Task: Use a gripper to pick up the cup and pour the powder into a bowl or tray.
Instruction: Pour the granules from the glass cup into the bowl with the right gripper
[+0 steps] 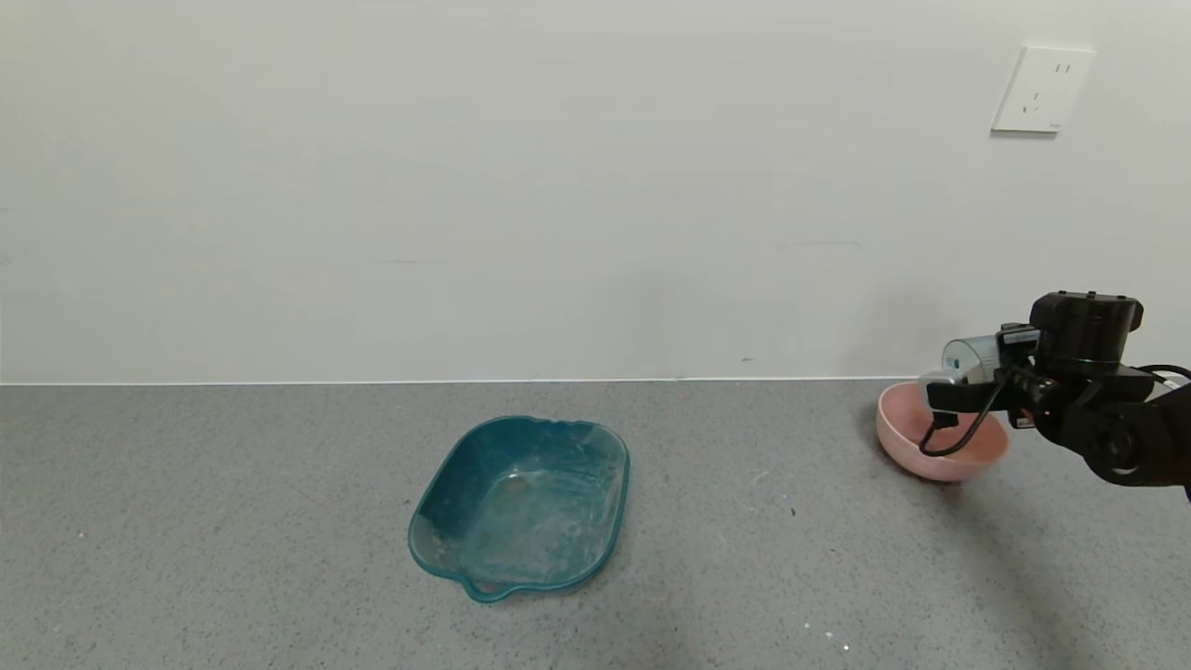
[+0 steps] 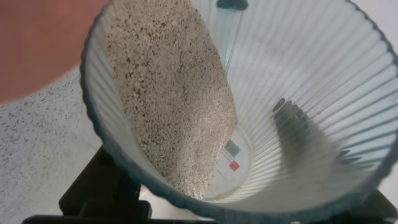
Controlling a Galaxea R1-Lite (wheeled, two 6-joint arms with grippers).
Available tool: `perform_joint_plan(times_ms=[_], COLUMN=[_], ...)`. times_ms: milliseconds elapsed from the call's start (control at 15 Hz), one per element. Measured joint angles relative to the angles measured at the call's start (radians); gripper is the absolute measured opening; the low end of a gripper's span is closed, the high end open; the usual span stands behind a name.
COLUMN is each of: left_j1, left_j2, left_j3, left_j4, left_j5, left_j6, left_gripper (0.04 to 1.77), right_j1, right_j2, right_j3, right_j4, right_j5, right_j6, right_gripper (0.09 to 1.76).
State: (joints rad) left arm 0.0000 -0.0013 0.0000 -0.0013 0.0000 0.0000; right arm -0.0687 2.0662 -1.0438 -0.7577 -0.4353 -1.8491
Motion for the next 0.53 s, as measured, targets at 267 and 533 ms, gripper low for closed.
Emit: perform_joint_plan(times_ms=[267, 533], left_j1=[0.0, 0.0], left_j2=[0.0, 0.0], left_j3=[0.0, 0.0], left_j4=[0.0, 0.0], left_j5=[0.0, 0.0], left_j6=[0.0, 0.0], left_gripper=[1.72, 1.72], right_j1=[0.013, 0.02], right_j2=[-0.002, -0.002], right_j3=[0.02, 0.028], right_j4=[-0.026, -0.036], right_j5=[-0.037, -0.044], right_j6=[-0.034, -0.042], right_gripper=[1.35, 1.35])
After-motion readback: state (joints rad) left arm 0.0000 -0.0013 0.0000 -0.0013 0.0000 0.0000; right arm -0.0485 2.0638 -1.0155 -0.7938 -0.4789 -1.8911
